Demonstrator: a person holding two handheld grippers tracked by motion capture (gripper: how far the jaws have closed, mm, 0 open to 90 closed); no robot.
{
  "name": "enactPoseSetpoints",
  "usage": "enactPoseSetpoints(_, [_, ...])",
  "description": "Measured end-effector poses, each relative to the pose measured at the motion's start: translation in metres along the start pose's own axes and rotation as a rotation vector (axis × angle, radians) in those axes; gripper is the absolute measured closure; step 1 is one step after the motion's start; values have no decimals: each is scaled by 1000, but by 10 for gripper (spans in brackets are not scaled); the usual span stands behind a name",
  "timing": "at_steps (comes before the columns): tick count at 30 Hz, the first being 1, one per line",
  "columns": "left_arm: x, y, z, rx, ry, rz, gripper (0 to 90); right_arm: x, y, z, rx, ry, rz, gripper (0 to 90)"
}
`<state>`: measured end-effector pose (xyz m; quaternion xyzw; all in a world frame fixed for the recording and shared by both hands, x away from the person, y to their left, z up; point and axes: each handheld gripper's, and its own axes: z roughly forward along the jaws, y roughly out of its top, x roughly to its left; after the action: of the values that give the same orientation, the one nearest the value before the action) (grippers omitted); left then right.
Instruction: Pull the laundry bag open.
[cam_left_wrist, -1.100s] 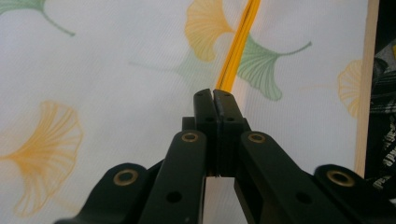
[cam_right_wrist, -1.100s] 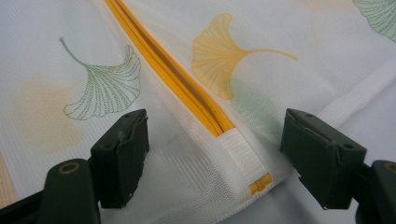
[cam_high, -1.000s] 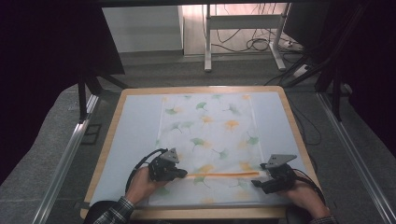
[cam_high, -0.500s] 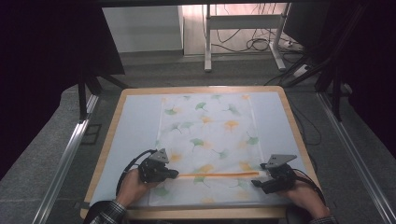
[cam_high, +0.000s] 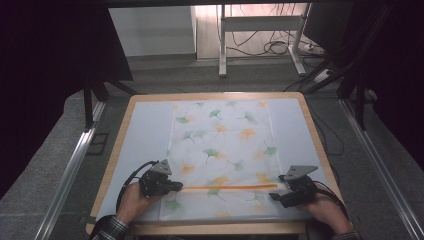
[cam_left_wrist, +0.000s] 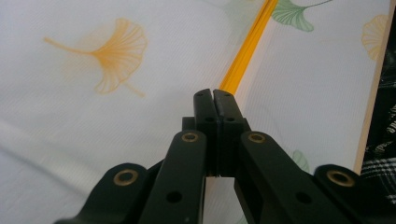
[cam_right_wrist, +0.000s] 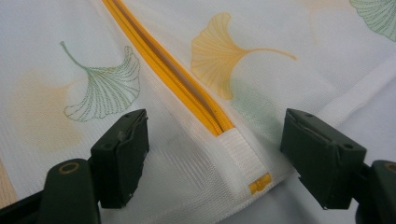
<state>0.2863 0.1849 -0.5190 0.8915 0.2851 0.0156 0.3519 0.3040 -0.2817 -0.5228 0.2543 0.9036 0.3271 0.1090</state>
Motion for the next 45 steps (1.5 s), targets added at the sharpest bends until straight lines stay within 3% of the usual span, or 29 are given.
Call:
enactPoseSetpoints(23, [8, -29, -27, -11, 59, -49, 900, 0, 0, 0, 0, -2, 3, 233])
enactPoseSetpoints(38, [13, -42, -27, 13, 81, -81, 900, 0, 0, 0, -2, -2, 5, 233])
enactPoseSetpoints(45, [12, -42, -25, 14, 83, -71, 900, 0, -1, 0, -8, -2, 8, 231])
